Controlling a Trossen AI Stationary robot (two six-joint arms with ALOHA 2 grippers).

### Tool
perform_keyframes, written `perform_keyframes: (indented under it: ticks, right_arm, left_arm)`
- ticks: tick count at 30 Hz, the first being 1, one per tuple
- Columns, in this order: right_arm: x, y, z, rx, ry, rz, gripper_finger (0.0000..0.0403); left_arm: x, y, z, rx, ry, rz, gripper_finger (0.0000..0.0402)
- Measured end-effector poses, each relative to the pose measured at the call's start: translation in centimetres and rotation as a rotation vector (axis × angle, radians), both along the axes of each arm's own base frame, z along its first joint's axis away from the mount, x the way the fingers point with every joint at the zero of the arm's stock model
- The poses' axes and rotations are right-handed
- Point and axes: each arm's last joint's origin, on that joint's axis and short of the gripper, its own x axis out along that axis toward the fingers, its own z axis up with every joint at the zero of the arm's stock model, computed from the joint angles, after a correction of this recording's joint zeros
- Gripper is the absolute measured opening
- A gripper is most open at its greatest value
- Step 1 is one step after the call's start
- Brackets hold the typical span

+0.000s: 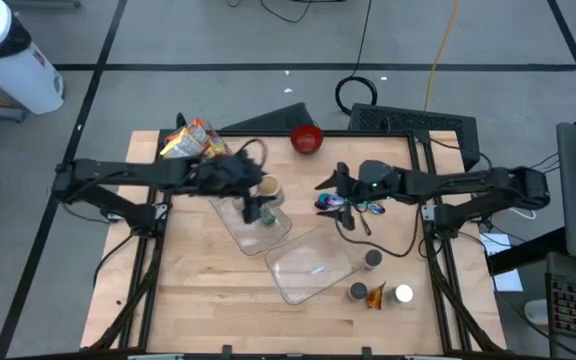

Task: Pick & Place Food Item
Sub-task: Put the gold seasoning bottle into the middle transparent bin

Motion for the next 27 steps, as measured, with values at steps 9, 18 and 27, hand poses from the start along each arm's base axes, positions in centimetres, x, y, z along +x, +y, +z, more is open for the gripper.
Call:
perform_keyframes:
  ticks: [9,18,27]
  right_arm:
    - [-2.1,0.3,1.5,-0.063,-0.135,0.013,0.0338]
    - [-2.4,0.4,1.8,-0.066,-0.167,0.011,0.0341]
    - [-2.4,0.4,1.8,-0.065,-0.167,0.01,0.0341]
  left_arm:
    - [-5.5,-2.1,-7.8,-0.095,-0.017,0.095,0.0274]
    - [-8.0,-3.0,-13.3,-0.111,0.06,0.138,0.0274]
    - [-8.9,-2.6,-15.2,-0.06,0.1,0.259,0.0274]
